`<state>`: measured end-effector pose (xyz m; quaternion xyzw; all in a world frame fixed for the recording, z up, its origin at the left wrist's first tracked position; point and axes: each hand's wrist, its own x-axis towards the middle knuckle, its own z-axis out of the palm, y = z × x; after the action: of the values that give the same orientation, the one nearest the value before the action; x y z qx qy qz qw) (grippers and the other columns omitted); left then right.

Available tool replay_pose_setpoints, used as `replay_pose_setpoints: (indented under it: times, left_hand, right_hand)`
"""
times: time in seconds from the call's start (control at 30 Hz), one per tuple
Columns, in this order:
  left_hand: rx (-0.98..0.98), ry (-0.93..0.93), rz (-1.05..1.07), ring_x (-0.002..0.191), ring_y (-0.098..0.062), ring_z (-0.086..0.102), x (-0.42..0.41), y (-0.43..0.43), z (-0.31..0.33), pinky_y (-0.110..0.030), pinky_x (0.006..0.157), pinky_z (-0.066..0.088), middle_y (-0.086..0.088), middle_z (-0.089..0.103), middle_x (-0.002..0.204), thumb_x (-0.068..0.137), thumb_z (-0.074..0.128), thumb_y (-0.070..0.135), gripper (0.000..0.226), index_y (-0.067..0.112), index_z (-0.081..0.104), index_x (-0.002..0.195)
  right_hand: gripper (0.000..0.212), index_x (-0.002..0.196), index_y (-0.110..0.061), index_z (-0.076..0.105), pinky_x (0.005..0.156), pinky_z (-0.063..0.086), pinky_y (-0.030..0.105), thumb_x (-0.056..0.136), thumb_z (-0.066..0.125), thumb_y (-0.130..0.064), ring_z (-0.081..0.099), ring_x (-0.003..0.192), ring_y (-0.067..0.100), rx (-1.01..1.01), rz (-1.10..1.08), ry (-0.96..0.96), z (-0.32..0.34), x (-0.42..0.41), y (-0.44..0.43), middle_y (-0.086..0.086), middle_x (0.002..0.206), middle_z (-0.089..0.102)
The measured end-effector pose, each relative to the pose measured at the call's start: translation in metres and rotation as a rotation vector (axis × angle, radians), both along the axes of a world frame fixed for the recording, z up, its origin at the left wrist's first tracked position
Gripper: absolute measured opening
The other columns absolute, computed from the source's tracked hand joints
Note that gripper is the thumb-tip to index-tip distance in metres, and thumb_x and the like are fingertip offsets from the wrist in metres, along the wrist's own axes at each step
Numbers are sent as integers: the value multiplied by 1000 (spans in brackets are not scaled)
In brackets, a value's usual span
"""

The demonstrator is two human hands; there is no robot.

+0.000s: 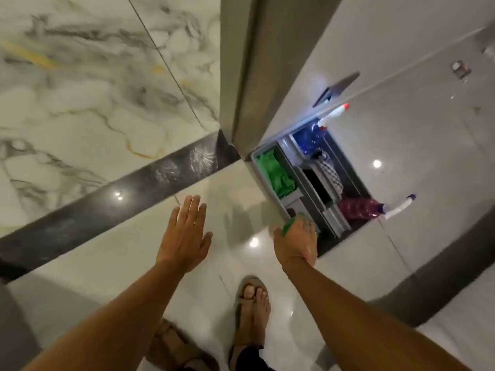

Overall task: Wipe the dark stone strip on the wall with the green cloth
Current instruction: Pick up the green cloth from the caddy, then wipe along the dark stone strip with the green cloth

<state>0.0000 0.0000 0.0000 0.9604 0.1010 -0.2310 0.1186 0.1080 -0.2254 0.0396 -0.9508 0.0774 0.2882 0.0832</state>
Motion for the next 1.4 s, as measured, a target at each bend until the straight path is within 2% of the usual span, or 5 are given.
replay_pose_setpoints:
  times: [0.2,0.43,1.03,1.23,1.4]
  left_hand:
    - [-30,19,-45,156,-35,-4,2,-32,-117,-52,127,9,-19,1,169,100,26,45,73,5,9,158]
    - [-25,-5,-41,156,-37,4,-1,-44,-178,-52,126,10,-21,5,168,95,15,44,77,1,4,158]
    - [-64,-103,16,154,-28,-17,9,-17,-211,-44,126,-9,-14,-11,168,100,18,52,76,8,-4,158]
    - [-100,-158,36,156,-32,-5,-5,8,-217,-47,127,-1,-15,-2,168,101,23,51,76,9,0,159]
    - [-45,-209,47,156,-33,7,-32,31,-226,-48,124,9,-18,11,167,101,27,51,74,4,14,158]
  right_hand:
    - [96,153,-10,10,121,2,47,83,58,-56,7,149,32,-167,-75,-65,-100,-1,-6,13,162,16]
    - [89,150,-12,20,117,-9,50,80,70,-33,12,148,32,-237,-13,-340,-145,-23,-18,10,157,29]
    - [63,144,-25,41,107,40,54,87,50,0,48,130,35,229,-248,-564,-103,1,-10,15,141,53]
    - [56,142,-27,39,110,35,58,86,38,-24,29,143,29,557,-36,-627,-98,24,90,7,155,34]
    - [67,146,-10,35,118,18,46,83,54,-2,22,145,31,423,440,-716,-146,78,175,12,154,36]
